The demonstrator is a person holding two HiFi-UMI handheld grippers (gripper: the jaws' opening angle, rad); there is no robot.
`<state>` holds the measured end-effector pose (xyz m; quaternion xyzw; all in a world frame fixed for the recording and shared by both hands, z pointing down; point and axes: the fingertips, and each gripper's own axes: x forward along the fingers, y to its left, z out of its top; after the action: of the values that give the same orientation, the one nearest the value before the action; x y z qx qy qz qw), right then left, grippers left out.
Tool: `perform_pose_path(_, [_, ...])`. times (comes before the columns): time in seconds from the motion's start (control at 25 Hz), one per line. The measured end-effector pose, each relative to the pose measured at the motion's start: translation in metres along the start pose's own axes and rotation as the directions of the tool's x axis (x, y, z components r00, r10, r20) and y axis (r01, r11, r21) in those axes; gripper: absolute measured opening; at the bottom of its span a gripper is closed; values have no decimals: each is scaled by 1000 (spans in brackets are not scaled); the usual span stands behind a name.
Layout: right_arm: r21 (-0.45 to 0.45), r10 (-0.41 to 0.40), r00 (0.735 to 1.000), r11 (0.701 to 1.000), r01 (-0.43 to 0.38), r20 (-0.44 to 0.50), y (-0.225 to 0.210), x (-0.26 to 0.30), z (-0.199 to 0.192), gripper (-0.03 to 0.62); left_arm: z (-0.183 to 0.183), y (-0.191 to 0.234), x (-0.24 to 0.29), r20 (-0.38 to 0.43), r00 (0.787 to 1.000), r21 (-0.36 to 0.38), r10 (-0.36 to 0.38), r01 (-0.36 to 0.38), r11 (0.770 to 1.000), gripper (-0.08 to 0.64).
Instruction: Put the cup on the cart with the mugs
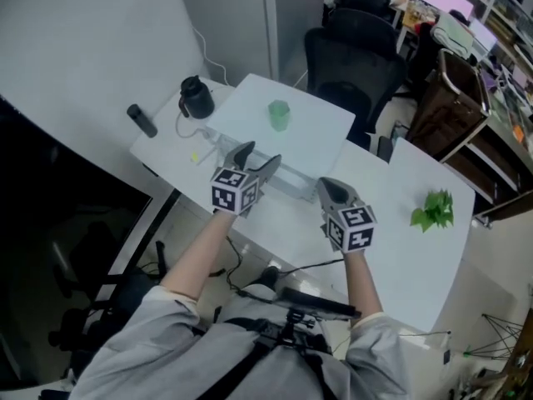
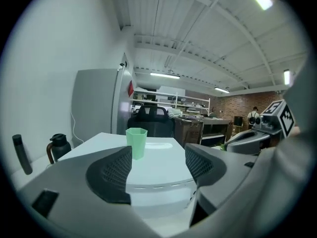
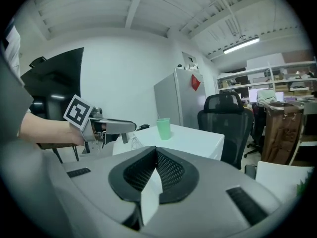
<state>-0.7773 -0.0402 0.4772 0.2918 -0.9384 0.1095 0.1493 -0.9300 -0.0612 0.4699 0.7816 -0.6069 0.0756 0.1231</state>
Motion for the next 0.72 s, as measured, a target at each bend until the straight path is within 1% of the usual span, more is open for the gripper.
perform_pose_path(0.16, [5, -44, 999, 999, 44, -19, -16, 21, 5, 3, 5, 21, 41, -39, 999, 34, -24, 25, 999, 436])
perform_pose_path(0.24, [5, -66, 997, 998, 66, -28, -25, 29, 8, 3, 8, 32, 62, -55, 998, 45, -29, 31, 998, 473])
perform_pose_path(0.44, [17, -115, 993, 993, 116, -35, -44, 34, 12, 3, 10, 56, 101, -73, 997, 51, -13, 17, 999, 515])
perform_pose_path(0.72, [47, -146, 988, 988, 148, -43, -51, 32, 7, 3, 6, 67, 130, -97, 995, 58, -38, 43, 997, 515])
